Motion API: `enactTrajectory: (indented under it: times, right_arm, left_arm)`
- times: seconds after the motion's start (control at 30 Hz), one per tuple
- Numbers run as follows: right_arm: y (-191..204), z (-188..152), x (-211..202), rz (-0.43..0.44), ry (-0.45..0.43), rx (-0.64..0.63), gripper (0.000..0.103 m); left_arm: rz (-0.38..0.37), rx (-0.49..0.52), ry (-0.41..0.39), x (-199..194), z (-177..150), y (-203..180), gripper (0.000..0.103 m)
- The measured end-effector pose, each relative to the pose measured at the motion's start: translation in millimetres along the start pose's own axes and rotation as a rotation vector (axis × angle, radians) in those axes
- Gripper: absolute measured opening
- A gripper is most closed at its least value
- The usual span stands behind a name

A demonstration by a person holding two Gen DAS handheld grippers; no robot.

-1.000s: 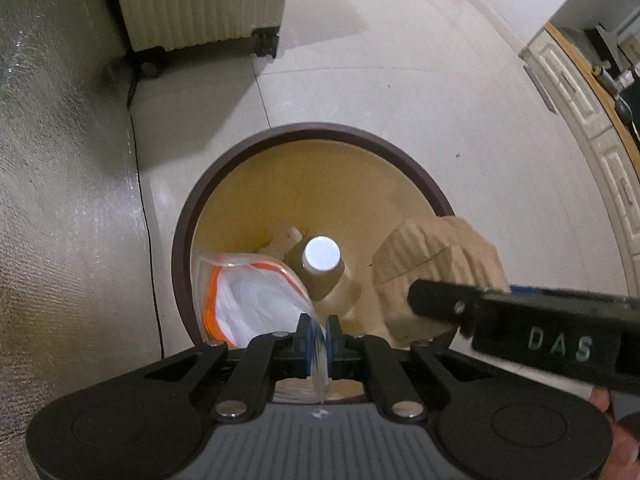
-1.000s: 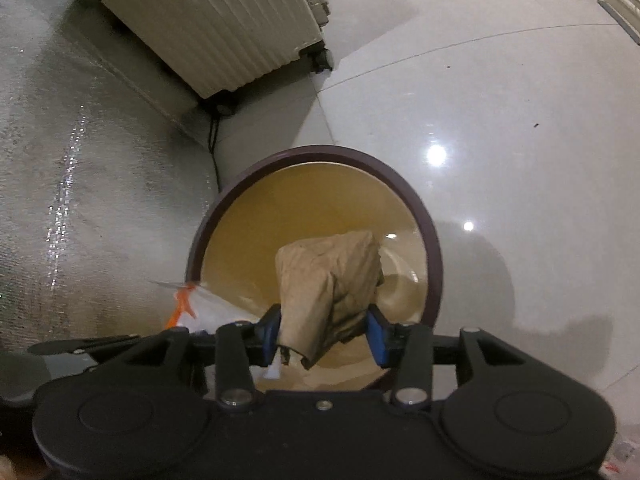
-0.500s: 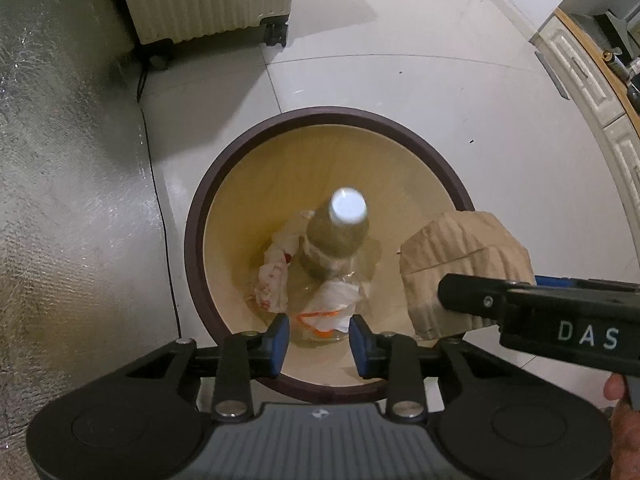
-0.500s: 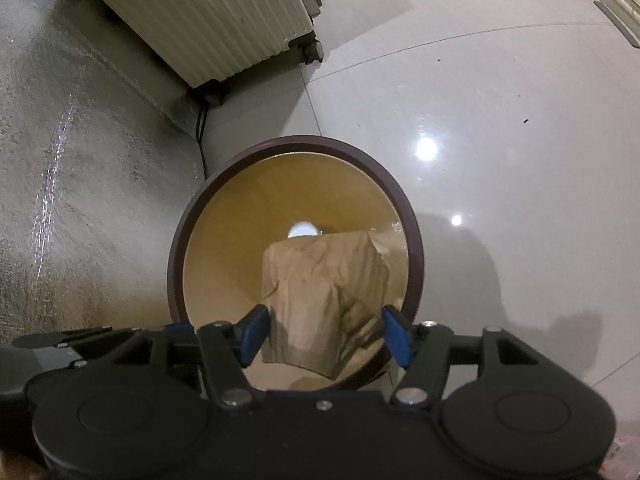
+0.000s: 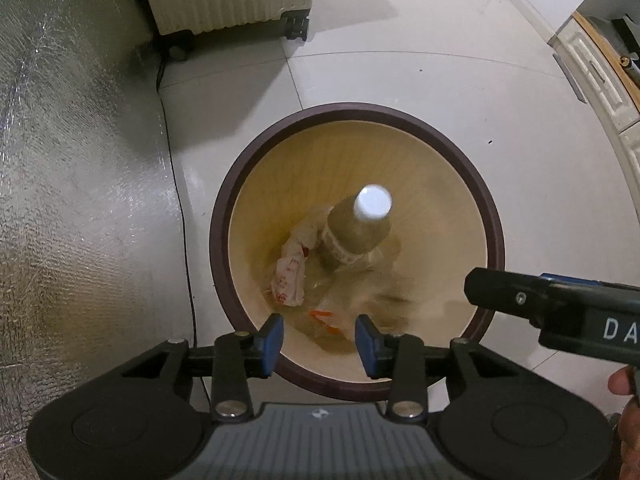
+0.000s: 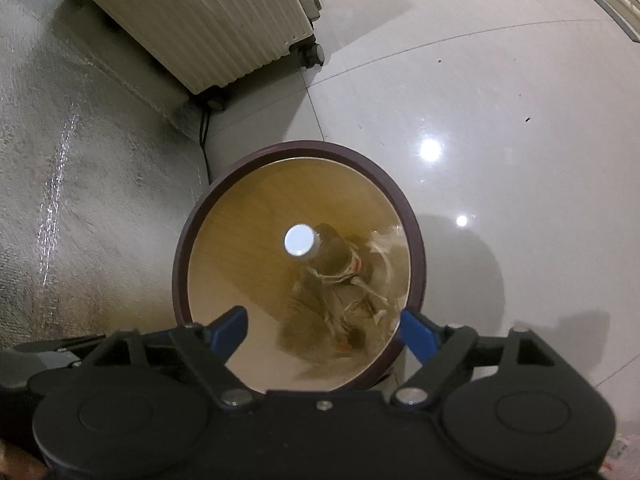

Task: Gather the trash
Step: 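Open both tools over the bin, dropping the paper bag and zip bag, then raise both open tools from the bin and move them back over the table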

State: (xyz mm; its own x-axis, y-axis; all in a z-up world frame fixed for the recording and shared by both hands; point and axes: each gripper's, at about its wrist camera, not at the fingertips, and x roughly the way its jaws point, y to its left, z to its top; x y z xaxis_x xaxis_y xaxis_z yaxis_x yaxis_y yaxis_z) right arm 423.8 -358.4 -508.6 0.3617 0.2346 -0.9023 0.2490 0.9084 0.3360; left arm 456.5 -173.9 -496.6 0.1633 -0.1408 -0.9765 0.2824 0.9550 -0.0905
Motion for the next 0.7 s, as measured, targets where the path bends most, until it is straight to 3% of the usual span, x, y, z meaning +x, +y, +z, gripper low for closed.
enactTrajectory:
  times: [0.5, 0.7]
  right_arm:
    - [2, -2, -3, -0.075, 0.027, -0.066, 0.084]
    - [2, -3, -13, -0.094, 0.019, -0.09, 0.084]
  left_arm:
    - [0.026, -0.014, 0.003, -11, 1, 4, 0.048]
    - [0.043, -0.019, -0.007, -20, 0, 5, 0.06]
